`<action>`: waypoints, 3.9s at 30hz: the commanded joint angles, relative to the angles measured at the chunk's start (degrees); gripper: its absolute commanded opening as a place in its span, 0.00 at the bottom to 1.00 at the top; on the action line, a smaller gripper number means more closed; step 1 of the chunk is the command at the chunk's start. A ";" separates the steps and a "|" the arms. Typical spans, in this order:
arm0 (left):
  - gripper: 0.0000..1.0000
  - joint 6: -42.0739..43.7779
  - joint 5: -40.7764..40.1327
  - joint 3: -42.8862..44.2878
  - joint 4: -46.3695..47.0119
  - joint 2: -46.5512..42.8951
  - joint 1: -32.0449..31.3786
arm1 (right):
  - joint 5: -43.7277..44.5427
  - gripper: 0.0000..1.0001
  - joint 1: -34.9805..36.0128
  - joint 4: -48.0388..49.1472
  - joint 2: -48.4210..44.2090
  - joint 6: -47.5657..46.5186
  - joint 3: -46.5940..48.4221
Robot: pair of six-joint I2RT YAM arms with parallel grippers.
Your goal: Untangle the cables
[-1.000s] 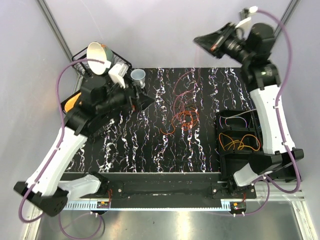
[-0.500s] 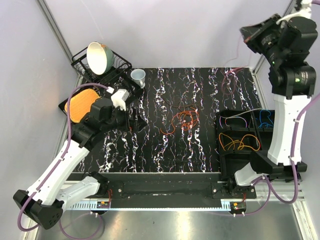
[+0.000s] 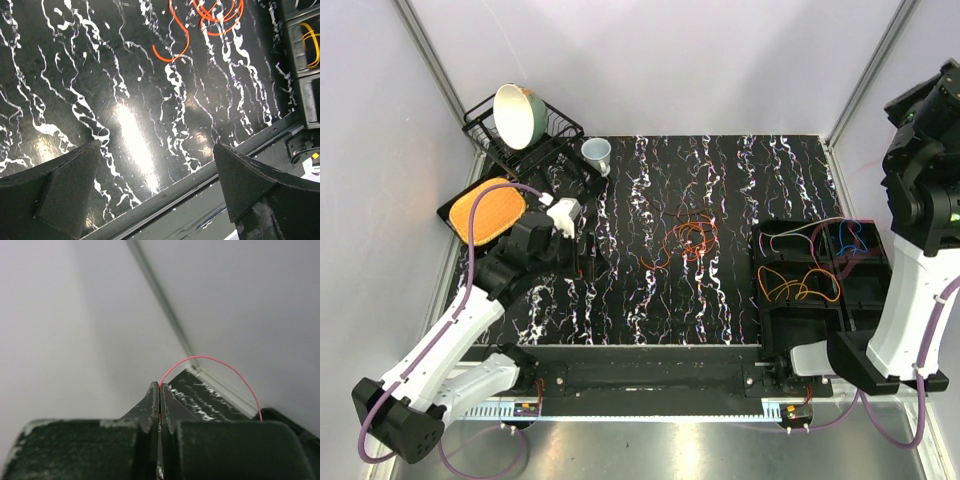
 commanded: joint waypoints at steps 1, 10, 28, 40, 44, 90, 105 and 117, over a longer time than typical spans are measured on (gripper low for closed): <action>0.99 1.18 -1.27 -0.12 2.37 -1.98 0.01 | 13.33 0.00 -0.01 0.85 -2.04 -6.13 -1.70; 0.99 1.09 -3.03 -0.74 1.40 -1.89 -0.95 | 21.77 0.00 -0.19 7.17 -7.41 -13.59 -12.07; 0.99 0.83 -7.16 -0.65 0.88 0.22 -4.56 | 16.52 0.00 -18.55 10.87 -7.85 -15.46 -20.52; 0.99 0.65 -8.48 -0.56 0.61 0.40 -6.05 | 5.35 0.00 -26.90 8.76 -6.80 -10.18 -26.67; 0.99 0.47 -9.27 -0.65 0.52 0.40 -6.49 | 3.77 0.00 -27.70 8.24 -5.04 -9.66 -23.78; 0.99 0.91 -10.50 -0.21 0.35 2.59 -10.44 | 1.30 0.00 -29.54 7.44 -9.34 9.24 -49.79; 0.99 0.91 -10.50 -0.21 0.35 2.42 -10.36 | 1.12 0.39 -29.72 8.76 -10.39 11.08 -52.68; 0.99 0.91 -11.91 -0.12 0.35 2.50 -10.45 | -6.34 0.92 -29.81 9.64 -11.63 12.32 -51.63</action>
